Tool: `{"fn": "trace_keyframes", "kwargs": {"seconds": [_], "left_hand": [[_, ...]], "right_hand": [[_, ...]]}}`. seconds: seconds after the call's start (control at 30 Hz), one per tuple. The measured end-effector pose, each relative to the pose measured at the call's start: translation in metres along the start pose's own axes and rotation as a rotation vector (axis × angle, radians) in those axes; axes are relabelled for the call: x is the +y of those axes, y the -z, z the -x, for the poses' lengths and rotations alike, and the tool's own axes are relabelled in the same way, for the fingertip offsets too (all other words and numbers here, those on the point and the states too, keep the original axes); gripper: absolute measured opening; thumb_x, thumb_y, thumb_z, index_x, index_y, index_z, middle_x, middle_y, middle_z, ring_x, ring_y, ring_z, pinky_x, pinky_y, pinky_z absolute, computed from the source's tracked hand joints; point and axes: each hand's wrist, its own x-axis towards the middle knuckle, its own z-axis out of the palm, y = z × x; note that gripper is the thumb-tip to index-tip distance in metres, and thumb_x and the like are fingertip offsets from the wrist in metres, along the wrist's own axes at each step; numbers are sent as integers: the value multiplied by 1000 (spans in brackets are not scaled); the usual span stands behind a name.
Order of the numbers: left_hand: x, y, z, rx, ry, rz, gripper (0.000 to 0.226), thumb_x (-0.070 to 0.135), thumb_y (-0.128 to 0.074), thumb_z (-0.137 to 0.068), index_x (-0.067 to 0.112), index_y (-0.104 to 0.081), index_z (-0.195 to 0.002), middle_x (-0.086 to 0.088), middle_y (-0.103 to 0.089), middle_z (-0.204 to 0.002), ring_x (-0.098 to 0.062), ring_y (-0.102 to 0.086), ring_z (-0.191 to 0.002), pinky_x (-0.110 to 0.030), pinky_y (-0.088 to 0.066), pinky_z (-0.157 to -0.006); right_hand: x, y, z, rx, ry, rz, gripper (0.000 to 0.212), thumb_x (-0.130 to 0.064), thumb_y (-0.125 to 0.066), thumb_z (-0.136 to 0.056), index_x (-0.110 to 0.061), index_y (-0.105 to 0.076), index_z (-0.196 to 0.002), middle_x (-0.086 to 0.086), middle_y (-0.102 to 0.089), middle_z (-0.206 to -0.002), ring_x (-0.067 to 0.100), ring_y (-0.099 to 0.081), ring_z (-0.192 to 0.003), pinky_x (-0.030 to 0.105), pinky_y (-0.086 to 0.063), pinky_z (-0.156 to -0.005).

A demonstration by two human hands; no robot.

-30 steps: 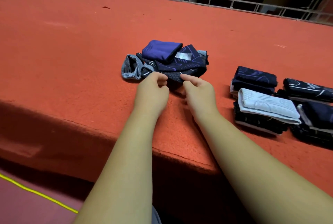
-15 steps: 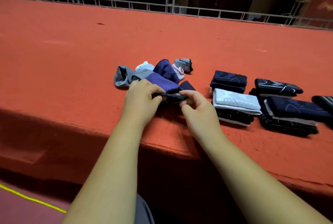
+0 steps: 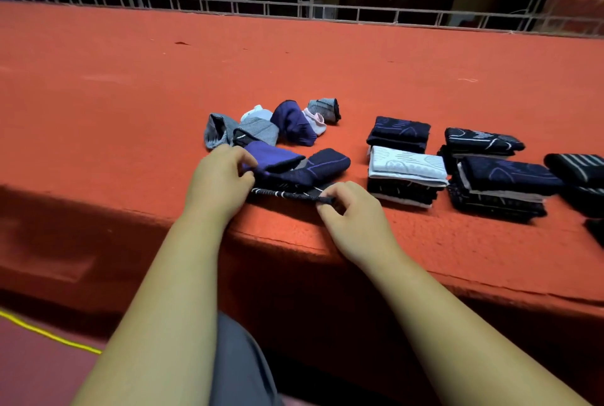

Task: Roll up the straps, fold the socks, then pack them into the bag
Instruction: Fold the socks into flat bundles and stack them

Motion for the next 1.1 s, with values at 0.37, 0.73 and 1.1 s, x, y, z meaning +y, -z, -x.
{"fn": "trace_keyframes", "kwargs": {"seconds": [0.37,0.73,1.1], "left_hand": [[22,-9,14,-376,-240,-155,32,30,-78,-82,58,-78,-98,15,-42,-163,-20,-32,-150,-42,-23,-125],[43,-10,11,133,26,-87,44,3,-61,-88,27,-81,-118,-7,-68,-112,-39,-62,-111,-46,-54,-90],[63,-7,37,74,-104,-260,42,11,-69,-77,27,-78,-115,-3,-63,-125,-36,-50,-123,-49,-36,-111]], "right_hand": [[-8,25,29,33,28,-44,6,-21,-63,-80,-22,-61,-86,-10,-55,-87,5,-52,-83,14,-36,-73],[1,66,82,125,61,-46,13,-14,-67,-82,-23,-61,-89,-11,-57,-89,8,-57,-89,21,-42,-79],[14,109,89,249,-125,-262,17,-28,-79,-94,-25,-72,-109,-10,-71,-107,5,-67,-102,16,-48,-88]]}}
